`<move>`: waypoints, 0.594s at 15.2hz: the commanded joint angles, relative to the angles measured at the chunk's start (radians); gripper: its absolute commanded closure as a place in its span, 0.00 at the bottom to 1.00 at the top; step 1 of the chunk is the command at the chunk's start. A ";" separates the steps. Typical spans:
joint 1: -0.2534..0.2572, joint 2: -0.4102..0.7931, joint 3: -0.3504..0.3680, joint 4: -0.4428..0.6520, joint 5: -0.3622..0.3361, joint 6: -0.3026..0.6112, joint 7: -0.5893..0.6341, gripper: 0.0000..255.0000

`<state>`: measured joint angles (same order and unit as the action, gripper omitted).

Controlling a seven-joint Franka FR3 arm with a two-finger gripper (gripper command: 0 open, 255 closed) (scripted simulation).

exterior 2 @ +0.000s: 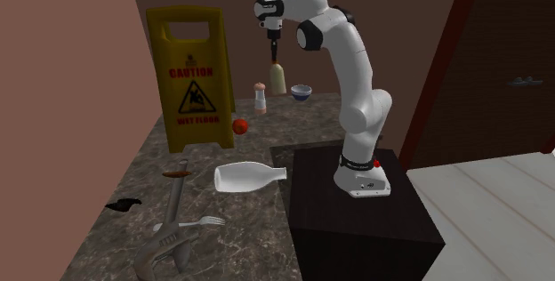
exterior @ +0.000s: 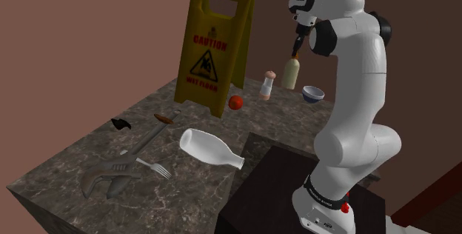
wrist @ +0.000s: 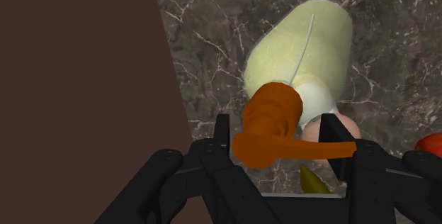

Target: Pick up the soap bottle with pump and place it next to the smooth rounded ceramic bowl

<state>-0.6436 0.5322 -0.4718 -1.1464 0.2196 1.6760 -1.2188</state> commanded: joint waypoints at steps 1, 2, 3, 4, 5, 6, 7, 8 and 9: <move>0.008 -0.009 -0.001 -0.044 -0.003 0.035 -0.002 1.00; 0.011 -0.012 -0.001 -0.061 -0.003 0.050 -0.003 1.00; 0.014 -0.013 -0.001 -0.078 -0.004 0.065 -0.003 1.00; 0.016 -0.015 0.000 -0.094 -0.004 0.079 -0.004 1.00; 0.019 -0.016 0.000 -0.109 -0.004 0.093 -0.005 1.00; 0.021 -0.016 0.000 -0.124 -0.004 0.107 -0.005 1.00; 0.023 -0.017 0.001 -0.138 -0.004 0.121 -0.006 1.00; 0.025 -0.017 0.001 -0.152 -0.003 0.134 -0.007 1.00; 0.027 -0.017 0.001 -0.165 -0.003 0.147 -0.008 1.00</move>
<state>-0.6200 0.5200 -0.4700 -1.2904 0.2178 1.8057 -1.2247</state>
